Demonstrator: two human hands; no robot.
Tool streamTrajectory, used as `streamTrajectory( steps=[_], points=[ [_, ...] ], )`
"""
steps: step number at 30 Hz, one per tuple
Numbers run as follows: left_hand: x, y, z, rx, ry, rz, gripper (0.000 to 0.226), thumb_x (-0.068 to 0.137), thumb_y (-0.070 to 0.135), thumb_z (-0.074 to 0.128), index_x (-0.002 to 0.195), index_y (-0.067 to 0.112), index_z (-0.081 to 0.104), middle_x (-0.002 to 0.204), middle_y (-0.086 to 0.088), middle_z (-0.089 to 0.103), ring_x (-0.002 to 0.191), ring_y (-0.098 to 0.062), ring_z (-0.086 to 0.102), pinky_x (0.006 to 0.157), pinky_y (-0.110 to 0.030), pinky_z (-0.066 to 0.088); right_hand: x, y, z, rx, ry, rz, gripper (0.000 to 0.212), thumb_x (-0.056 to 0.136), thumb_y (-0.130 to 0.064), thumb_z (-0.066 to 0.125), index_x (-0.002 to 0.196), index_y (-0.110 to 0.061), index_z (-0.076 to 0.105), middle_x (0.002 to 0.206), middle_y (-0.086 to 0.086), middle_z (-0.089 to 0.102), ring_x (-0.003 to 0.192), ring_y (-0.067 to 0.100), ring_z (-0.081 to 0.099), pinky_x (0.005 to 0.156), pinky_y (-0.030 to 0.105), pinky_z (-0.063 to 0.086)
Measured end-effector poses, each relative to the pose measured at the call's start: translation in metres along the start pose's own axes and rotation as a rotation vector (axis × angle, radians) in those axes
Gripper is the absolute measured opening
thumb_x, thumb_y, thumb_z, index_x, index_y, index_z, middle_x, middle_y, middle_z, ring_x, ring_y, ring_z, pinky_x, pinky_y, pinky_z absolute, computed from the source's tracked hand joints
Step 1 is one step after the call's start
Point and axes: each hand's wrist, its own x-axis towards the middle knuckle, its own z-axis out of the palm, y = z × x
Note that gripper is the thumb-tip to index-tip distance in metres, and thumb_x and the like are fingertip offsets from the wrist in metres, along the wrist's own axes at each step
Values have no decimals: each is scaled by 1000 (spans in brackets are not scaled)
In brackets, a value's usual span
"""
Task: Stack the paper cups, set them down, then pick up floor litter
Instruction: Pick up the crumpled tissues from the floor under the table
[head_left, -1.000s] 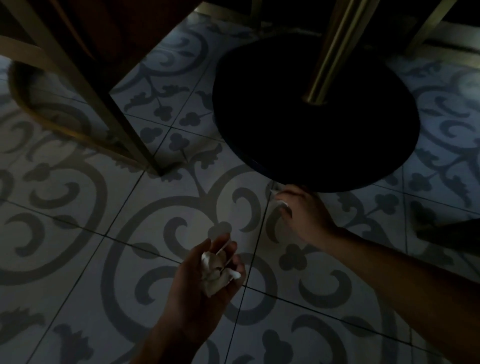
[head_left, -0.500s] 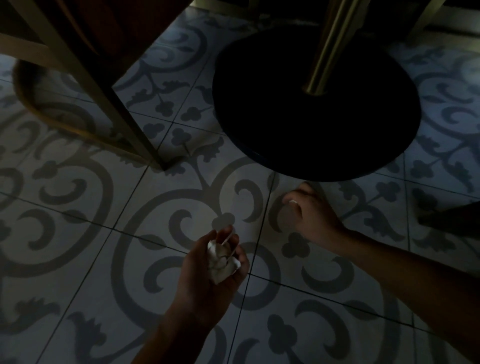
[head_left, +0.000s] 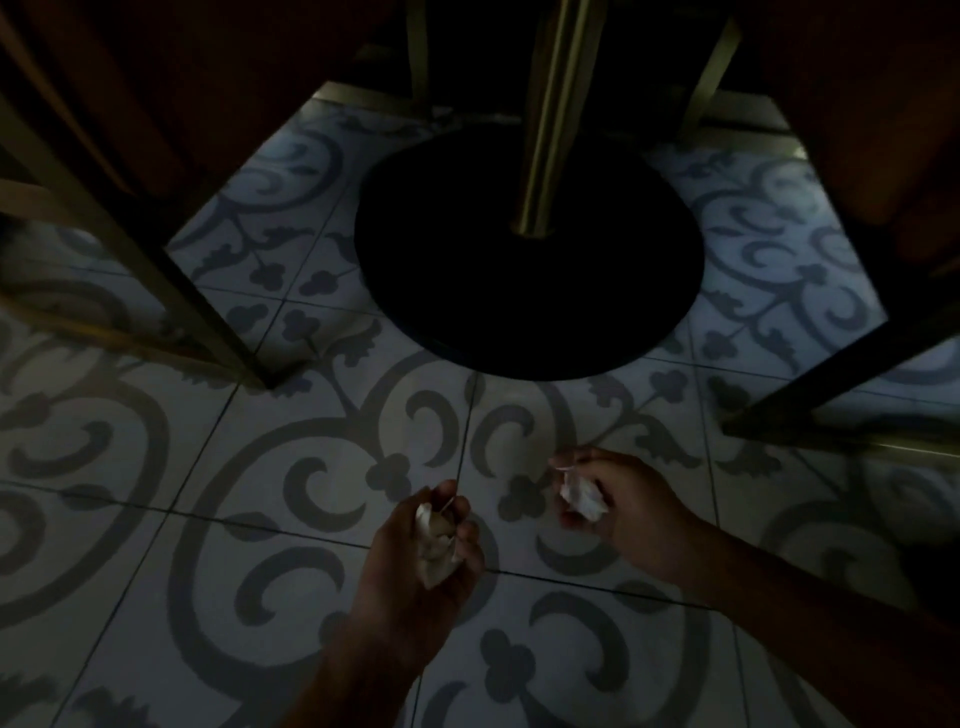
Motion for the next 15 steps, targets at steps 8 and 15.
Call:
streamTrajectory(
  steps=[8,15],
  points=[
    [-5,-7,9,27,-72,-4,22,96,23,46,83,14,62,72,-2,59,51,-12,51,43,-20,43,-17,-2,-9,18,34,-46,26,94,-11,41,87,0,63,54,10,58,48,21,55,43,26,47],
    [-6,-5,16,-9,-93,7,22,94,23,47,78,14,59,67,-1,57,45,-11,47,40,-18,38,-21,-4,0,-50,147,-43,25,92,-10,44,78,-2,62,55,10,51,48,25,46,47,29,34]
  ],
)
